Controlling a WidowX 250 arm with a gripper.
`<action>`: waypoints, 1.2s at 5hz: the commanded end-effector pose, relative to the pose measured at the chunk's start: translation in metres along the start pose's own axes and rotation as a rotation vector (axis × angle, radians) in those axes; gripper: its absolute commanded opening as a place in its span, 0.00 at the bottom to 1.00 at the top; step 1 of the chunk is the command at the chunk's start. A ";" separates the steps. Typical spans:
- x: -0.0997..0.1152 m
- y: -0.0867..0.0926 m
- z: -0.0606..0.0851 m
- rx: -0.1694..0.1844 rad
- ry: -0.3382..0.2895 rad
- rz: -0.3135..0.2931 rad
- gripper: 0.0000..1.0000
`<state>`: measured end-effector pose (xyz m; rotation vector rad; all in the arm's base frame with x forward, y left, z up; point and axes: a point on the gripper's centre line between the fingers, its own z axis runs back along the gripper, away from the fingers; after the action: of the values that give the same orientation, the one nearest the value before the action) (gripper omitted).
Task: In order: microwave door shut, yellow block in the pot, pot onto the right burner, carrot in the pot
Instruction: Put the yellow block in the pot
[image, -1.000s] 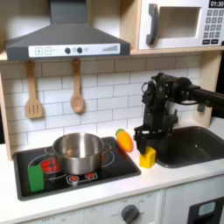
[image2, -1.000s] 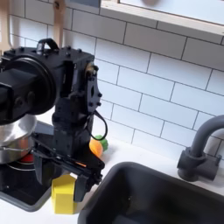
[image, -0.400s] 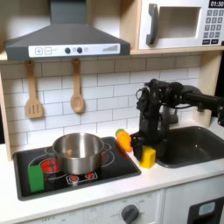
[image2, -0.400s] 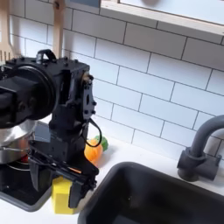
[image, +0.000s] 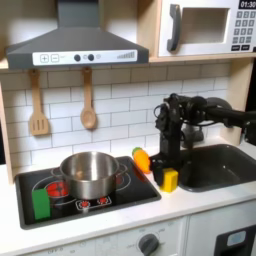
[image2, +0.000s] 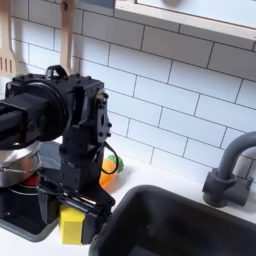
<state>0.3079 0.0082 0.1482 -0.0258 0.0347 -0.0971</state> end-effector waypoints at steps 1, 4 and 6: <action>0.009 0.003 -0.004 0.004 0.024 -0.007 1.00; 0.011 0.004 -0.001 -0.001 0.026 0.024 0.00; 0.027 0.015 0.029 0.006 -0.046 0.029 0.00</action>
<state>0.3370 0.0228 0.1767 -0.0215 -0.0147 -0.0644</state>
